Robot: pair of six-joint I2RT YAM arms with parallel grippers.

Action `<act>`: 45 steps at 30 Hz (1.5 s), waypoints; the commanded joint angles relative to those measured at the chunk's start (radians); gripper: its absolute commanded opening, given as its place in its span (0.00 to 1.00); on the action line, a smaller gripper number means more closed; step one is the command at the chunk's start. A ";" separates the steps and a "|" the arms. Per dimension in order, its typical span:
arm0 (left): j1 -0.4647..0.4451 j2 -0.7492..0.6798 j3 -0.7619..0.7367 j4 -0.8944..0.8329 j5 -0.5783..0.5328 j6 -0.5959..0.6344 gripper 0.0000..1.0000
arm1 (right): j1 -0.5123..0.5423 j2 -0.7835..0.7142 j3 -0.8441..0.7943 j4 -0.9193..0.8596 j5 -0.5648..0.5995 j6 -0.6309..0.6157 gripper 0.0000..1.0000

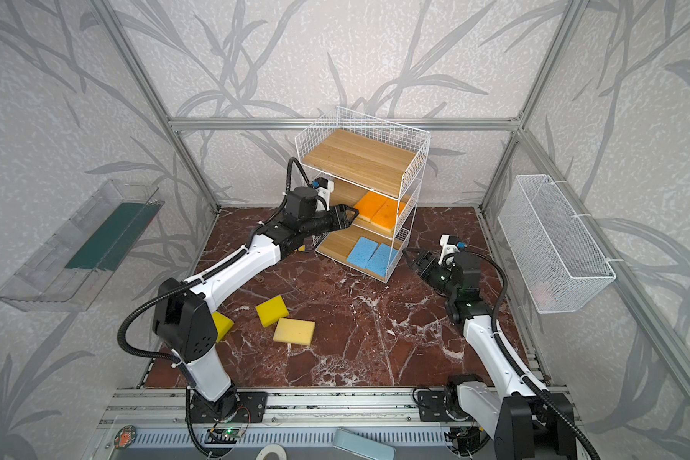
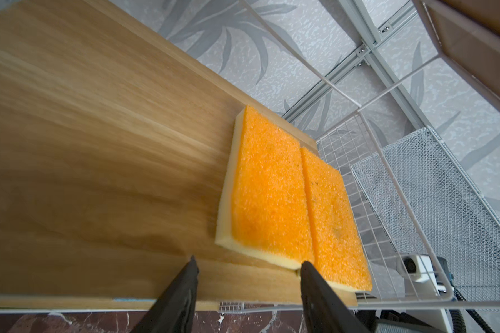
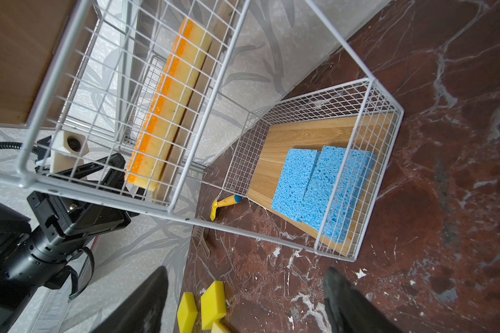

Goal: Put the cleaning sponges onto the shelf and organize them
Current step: 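Place the orange sponge beside the first one and open the left gripper, then withdraw the left gripper while the right gripper reaches the pale yellow sponge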

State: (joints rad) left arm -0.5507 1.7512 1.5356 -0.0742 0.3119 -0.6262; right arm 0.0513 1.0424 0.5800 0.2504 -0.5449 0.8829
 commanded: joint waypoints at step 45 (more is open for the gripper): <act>0.141 -1.364 -1.388 -0.083 -0.459 -0.266 0.56 | 0.961 0.790 0.432 -0.257 0.265 -0.272 0.69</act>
State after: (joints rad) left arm -0.4225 0.4461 0.1585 -0.0898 -0.1062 -0.8566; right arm 0.9970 1.8046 0.9714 0.0483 -0.2775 0.6506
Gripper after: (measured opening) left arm 0.564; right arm 0.697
